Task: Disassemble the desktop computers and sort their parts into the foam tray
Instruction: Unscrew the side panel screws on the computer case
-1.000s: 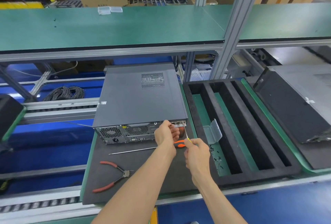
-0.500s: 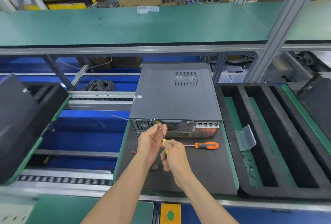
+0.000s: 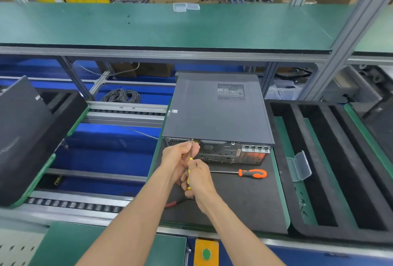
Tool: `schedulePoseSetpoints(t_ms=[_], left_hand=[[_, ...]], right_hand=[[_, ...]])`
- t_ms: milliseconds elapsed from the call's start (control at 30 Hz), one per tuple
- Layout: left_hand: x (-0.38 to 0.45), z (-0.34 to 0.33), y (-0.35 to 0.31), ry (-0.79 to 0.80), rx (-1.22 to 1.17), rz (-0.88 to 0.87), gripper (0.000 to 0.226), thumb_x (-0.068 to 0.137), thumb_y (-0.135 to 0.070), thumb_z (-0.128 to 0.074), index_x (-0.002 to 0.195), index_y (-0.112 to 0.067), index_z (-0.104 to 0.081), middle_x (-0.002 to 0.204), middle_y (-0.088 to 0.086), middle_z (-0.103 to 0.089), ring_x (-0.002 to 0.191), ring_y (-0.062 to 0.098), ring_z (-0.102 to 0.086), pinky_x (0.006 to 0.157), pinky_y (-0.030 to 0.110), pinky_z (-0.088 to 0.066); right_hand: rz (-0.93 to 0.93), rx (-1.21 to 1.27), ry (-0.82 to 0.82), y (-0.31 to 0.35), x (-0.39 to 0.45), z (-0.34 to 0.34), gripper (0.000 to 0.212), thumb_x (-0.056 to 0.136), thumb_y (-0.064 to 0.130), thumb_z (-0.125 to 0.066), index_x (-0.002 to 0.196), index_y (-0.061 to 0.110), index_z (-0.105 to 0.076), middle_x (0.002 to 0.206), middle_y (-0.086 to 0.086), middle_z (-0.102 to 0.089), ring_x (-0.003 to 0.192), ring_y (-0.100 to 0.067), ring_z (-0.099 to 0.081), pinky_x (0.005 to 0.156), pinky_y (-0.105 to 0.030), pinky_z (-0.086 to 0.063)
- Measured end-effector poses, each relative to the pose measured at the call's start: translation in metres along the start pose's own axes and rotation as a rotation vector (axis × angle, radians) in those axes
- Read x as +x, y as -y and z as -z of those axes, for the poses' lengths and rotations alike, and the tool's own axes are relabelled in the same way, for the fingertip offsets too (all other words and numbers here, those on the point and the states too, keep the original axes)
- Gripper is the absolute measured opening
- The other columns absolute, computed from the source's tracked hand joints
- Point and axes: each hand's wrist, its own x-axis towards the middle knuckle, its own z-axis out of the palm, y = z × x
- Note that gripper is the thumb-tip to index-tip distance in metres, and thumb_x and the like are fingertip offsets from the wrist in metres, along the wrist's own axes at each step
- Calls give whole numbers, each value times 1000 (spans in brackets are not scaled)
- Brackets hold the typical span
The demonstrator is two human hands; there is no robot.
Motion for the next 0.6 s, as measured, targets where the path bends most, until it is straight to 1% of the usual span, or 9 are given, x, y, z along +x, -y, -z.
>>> schedulePoseSetpoints(t_ms=[33, 133, 233, 300, 367, 433, 467, 533, 600], left_hand=[[0, 0, 0, -1, -5, 6, 20, 103, -5, -42, 100, 2, -61, 80, 13, -57, 52, 13, -53, 51, 24, -35], [-1, -1, 0, -32, -58, 12, 21, 102, -2, -46, 112, 6, -63, 83, 13, -61, 57, 14, -59, 54, 23, -40], [0, -2, 1, -17, -4, 3, 21, 102, -4, -44, 102, 4, -64, 76, 11, -59, 53, 15, -51, 52, 25, -32], [-1, -1, -1, -4, 28, 3, 24, 103, -5, -43, 93, 2, -63, 70, 9, -57, 49, 13, -45, 47, 23, -28], [-1, 0, -2, 12, 68, 9, 29, 104, -8, -43, 82, 0, -60, 61, 4, -56, 43, 11, -42, 39, 20, -28], [-2, 1, -4, -9, 121, 30, 33, 103, -12, -46, 75, -3, -61, 56, 3, -54, 37, 10, -41, 32, 19, -28], [-1, 2, -5, -32, 161, 42, 34, 103, -15, -49, 73, -5, -62, 55, 2, -54, 35, 9, -38, 31, 18, -25], [0, 4, -8, -91, 227, 67, 33, 100, -20, -56, 71, -7, -66, 50, 0, -54, 31, 8, -36, 31, 15, -23], [3, 5, -11, -136, 228, 94, 27, 98, -20, -61, 76, -6, -69, 48, -1, -58, 28, 6, -40, 30, 12, -25]], right_hand=[[-1, 3, -3, -1, 0, -1, 28, 105, 34, -30, 92, 20, -52, 56, 3, -57, 43, -14, -47, 38, -18, -31], [2, 4, -19, -3, 0, -2, 29, 104, 33, -30, 92, 19, -51, 56, 3, -57, 42, -14, -47, 39, -19, -31], [-2, 12, -40, 0, -2, -3, 29, 106, 31, -30, 91, 17, -50, 56, 2, -56, 42, -15, -46, 39, -19, -30], [-28, 72, -41, 4, -4, -3, 29, 106, 29, -31, 91, 16, -51, 56, 0, -55, 42, -15, -44, 38, -18, -28], [-94, 266, -7, 7, -7, -1, 31, 107, 27, -33, 93, 12, -56, 56, -3, -54, 41, -15, -41, 37, -18, -23], [-172, 519, 74, 9, -10, 1, 35, 108, 28, -35, 93, 7, -58, 59, -6, -54, 42, -14, -38, 36, -19, -18], [-188, 612, 120, 9, -11, 1, 37, 108, 29, -35, 93, 6, -58, 61, -7, -53, 43, -13, -38, 35, -21, -18], [-188, 724, 189, 10, -11, -1, 39, 108, 31, -34, 92, 6, -59, 64, -7, -52, 47, -12, -37, 36, -22, -19], [-183, 769, 212, 11, -11, -4, 40, 109, 31, -34, 94, 5, -60, 64, -6, -51, 48, -12, -36, 35, -22, -20]])
